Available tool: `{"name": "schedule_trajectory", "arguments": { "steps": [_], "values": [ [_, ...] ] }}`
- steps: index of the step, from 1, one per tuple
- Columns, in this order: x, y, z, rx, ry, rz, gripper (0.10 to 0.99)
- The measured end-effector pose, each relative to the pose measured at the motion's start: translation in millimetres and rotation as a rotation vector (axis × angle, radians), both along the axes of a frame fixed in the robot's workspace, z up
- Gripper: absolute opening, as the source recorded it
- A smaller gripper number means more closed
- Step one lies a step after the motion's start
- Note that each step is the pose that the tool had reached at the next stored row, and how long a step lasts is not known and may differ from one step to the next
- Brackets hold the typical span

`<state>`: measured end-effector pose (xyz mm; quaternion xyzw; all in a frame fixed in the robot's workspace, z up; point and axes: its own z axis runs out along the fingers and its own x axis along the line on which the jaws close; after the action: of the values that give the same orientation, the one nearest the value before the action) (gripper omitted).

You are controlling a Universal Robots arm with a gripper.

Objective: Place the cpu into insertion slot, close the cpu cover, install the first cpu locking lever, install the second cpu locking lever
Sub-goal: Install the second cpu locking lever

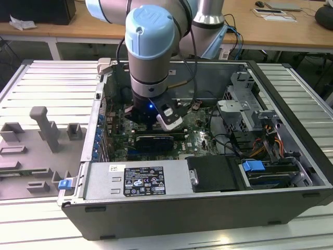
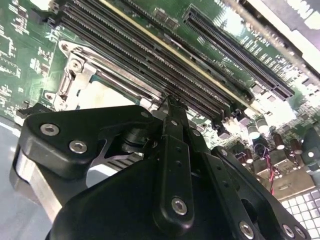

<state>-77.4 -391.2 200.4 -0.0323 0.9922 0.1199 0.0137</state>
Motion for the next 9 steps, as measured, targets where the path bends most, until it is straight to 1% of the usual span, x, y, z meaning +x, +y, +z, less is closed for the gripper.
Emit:
{"name": "schedule_trajectory", "arguments": {
  "steps": [1, 5, 7, 9],
  "values": [
    [-0.2, 0.0, -1.0, 0.007, -0.0003, 0.001, 0.106],
    [-1.3, 0.1, -3.1, 0.022, -0.0004, 0.005, 0.106],
    [-2.6, 0.1, -3.4, 0.027, -0.0001, 0.006, 0.106],
    [-2.6, 0.1, -3.3, 0.027, -0.0003, 0.006, 0.106]
  ]
}}
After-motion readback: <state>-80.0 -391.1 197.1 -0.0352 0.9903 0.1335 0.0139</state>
